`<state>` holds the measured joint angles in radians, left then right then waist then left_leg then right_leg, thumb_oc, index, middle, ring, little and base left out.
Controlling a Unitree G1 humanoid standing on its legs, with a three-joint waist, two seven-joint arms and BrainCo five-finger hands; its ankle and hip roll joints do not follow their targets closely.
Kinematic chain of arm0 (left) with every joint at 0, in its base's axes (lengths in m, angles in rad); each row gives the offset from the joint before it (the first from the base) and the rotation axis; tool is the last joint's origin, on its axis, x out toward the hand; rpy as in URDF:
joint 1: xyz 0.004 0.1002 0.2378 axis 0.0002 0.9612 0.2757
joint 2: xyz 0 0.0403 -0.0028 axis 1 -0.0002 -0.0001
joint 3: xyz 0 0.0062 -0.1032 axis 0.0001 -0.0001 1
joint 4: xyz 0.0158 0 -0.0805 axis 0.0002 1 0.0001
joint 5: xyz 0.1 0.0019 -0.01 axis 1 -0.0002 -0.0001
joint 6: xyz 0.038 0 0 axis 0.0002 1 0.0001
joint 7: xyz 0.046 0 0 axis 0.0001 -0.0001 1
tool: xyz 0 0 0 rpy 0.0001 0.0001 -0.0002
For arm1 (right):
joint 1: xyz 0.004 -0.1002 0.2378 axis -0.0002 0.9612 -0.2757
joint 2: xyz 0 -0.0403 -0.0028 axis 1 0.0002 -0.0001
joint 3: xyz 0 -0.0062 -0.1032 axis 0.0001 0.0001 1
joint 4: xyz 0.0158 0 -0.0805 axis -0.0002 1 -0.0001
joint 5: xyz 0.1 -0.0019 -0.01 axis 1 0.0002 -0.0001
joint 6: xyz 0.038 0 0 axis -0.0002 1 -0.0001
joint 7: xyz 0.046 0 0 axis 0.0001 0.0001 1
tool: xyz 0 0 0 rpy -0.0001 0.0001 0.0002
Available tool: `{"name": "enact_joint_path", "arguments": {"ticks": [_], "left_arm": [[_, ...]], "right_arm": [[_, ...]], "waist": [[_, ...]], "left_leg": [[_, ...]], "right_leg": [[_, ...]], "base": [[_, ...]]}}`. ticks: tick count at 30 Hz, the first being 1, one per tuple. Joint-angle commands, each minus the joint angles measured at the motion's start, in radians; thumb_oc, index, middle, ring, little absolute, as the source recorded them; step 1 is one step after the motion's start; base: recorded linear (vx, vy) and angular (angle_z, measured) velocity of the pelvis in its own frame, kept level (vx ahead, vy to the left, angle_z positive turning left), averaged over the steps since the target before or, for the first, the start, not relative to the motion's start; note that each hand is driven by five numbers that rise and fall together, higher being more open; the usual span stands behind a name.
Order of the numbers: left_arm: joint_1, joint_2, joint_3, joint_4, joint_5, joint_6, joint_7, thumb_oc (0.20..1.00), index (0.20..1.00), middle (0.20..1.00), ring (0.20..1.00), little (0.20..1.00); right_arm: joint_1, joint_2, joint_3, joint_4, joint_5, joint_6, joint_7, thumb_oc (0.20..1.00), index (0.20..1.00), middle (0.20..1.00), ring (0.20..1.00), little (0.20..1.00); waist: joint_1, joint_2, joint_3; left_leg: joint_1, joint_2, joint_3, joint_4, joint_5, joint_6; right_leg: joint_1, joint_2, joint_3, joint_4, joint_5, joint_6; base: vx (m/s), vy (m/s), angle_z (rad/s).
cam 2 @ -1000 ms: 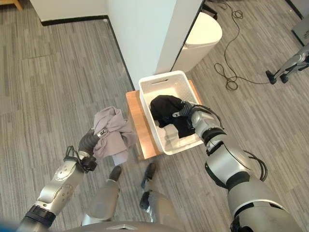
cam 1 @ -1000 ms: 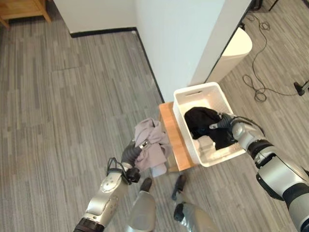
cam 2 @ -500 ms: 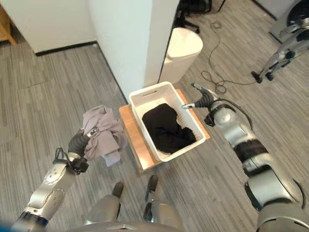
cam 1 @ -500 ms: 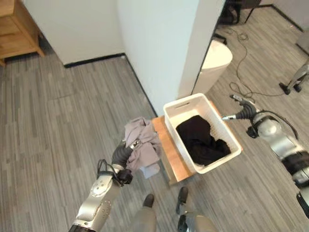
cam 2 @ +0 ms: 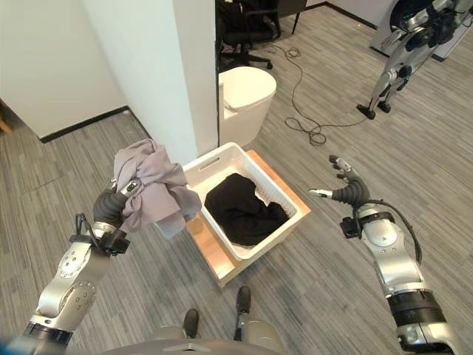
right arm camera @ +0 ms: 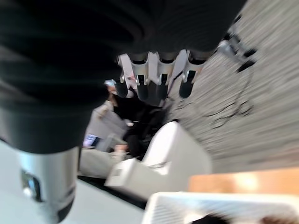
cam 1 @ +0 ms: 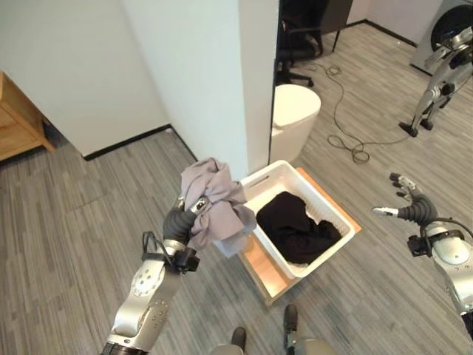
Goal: Pick up bed clothes into laundry basket.
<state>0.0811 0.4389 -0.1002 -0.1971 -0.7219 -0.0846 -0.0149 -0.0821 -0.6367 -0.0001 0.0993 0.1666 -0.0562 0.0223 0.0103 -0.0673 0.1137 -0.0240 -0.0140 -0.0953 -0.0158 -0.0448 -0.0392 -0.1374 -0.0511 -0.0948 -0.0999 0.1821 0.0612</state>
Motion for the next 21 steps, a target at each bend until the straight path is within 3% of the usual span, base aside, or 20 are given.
{"name": "enact_joint_path", "arguments": {"ticks": [1, 6, 9, 21], "left_arm": [[-0.043, 0.006, 0.012, -0.051, 0.049, -0.066, -0.006, 0.2, 0.2, 0.2, 0.2, 0.2], [-0.121, 0.026, 0.019, -0.009, 0.11, -0.063, 0.025, 0.2, 0.2, 0.2, 0.2, 0.2], [-0.309, 0.068, -0.012, 0.095, 0.184, -0.066, 0.106, 0.2, 0.2, 0.2, 0.2, 0.2], [-0.678, 0.095, -0.159, 0.365, 0.245, -0.055, 0.151, 0.2, 0.2, 0.2, 0.2, 0.2]], "right_arm": [[-0.039, 0.017, -0.053, -0.06, 0.046, -0.056, -0.034, 1.0, 1.0, 1.0, 1.0, 1.0], [0.025, 0.098, -0.068, -0.12, 0.09, -0.049, -0.03, 1.0, 1.0, 1.0, 1.0, 1.0], [0.047, 0.156, -0.057, -0.118, 0.122, -0.04, -0.061, 1.0, 1.0, 1.0, 1.0, 1.0], [0.169, 0.134, -0.191, -0.128, 0.124, -0.025, -0.1, 1.0, 1.0, 1.0, 1.0, 1.0]], "waist": [[0.019, 0.019, -0.04], [0.0, 0.03, -0.042], [-0.03, 0.04, -0.037], [-0.134, 0.031, -0.013]], "left_leg": [[-0.006, 0.018, 0.051, -0.071, 0.054, 0.002], [-0.006, 0.018, 0.058, -0.071, 0.051, -0.001], [-0.013, 0.02, 0.074, -0.071, 0.055, -0.004], [0.014, 0.032, 0.131, -0.071, 0.039, -0.009]], "right_leg": [[0.098, -0.024, -0.013, 0.013, -0.136, 0.062], [0.097, -0.026, -0.012, 0.013, -0.142, 0.063], [0.085, -0.024, -0.003, 0.013, -0.141, 0.063], [0.086, -0.01, 0.05, 0.013, -0.141, 0.073]], "base": [[0.03, -0.008, 0.02], [0.0, -0.005, 0.0], [-0.03, -0.011, 0.0], [0.0, 0.011, -0.16]]}}
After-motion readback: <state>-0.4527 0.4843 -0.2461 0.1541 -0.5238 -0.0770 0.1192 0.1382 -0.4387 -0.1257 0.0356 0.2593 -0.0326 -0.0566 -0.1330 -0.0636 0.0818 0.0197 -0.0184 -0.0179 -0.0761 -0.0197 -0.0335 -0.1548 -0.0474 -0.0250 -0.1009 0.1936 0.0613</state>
